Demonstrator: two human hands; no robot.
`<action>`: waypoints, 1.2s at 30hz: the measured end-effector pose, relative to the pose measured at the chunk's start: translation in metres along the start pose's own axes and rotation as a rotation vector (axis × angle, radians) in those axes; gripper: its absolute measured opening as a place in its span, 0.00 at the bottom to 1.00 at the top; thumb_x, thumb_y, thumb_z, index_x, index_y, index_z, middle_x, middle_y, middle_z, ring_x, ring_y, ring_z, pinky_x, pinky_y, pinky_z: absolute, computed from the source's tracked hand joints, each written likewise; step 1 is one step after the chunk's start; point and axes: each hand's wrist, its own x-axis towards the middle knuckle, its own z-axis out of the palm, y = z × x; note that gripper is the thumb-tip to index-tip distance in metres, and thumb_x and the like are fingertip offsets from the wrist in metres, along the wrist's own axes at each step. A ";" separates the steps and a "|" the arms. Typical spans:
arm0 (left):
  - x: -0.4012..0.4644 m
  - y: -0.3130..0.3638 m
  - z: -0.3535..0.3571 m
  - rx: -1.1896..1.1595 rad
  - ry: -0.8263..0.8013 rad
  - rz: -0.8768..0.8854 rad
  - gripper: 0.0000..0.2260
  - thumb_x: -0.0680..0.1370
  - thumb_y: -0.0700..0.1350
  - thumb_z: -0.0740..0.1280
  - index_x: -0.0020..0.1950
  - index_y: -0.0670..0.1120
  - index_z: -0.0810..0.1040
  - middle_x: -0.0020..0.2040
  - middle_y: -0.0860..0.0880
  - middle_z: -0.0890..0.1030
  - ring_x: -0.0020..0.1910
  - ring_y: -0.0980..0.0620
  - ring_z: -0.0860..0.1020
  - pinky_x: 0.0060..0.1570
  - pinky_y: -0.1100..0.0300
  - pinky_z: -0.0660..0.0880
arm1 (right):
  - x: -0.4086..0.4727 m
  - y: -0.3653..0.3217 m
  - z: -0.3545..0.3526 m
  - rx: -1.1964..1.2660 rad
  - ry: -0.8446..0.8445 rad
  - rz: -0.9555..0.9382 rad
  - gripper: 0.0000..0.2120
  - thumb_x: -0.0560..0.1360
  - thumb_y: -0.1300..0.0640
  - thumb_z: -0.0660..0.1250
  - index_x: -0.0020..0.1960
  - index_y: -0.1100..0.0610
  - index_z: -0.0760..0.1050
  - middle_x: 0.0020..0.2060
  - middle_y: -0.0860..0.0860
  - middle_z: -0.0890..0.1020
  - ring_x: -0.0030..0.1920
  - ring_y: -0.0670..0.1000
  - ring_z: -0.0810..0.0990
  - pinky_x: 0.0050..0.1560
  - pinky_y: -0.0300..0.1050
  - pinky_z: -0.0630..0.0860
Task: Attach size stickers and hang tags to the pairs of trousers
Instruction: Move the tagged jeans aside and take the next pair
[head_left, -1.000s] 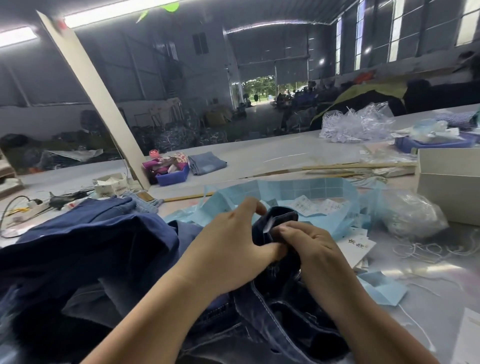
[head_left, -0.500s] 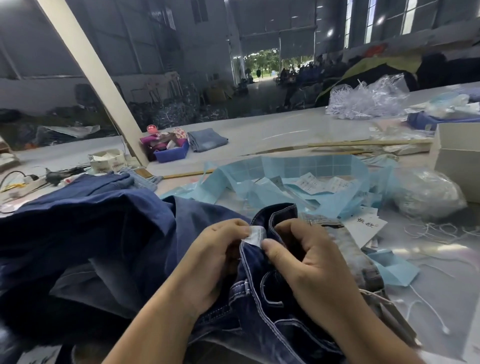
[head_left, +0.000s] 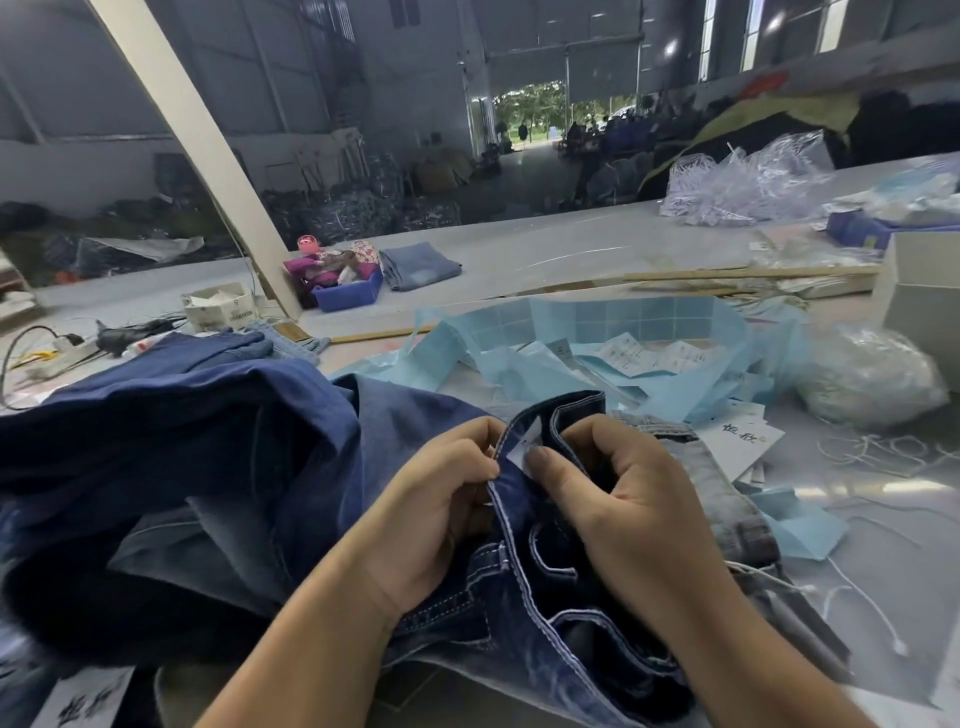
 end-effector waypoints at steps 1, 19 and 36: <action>0.000 -0.001 0.000 -0.003 0.000 0.004 0.10 0.67 0.37 0.58 0.43 0.41 0.78 0.29 0.47 0.76 0.23 0.56 0.74 0.23 0.67 0.71 | -0.001 0.000 0.001 0.004 0.008 -0.002 0.14 0.71 0.40 0.68 0.40 0.51 0.77 0.31 0.46 0.79 0.40 0.54 0.77 0.40 0.50 0.74; 0.003 -0.010 0.004 0.301 0.312 0.161 0.03 0.67 0.41 0.66 0.35 0.48 0.73 0.34 0.43 0.69 0.31 0.49 0.67 0.31 0.57 0.65 | 0.001 0.003 0.008 -0.062 0.075 0.017 0.20 0.67 0.36 0.68 0.35 0.53 0.73 0.28 0.48 0.75 0.38 0.54 0.75 0.36 0.46 0.69; 0.009 0.010 0.018 0.512 0.044 0.115 0.09 0.71 0.47 0.70 0.50 0.51 0.83 0.46 0.45 0.84 0.44 0.51 0.82 0.45 0.61 0.79 | 0.016 -0.003 -0.018 0.119 0.039 0.133 0.08 0.74 0.52 0.70 0.38 0.54 0.79 0.31 0.50 0.82 0.33 0.49 0.80 0.35 0.47 0.76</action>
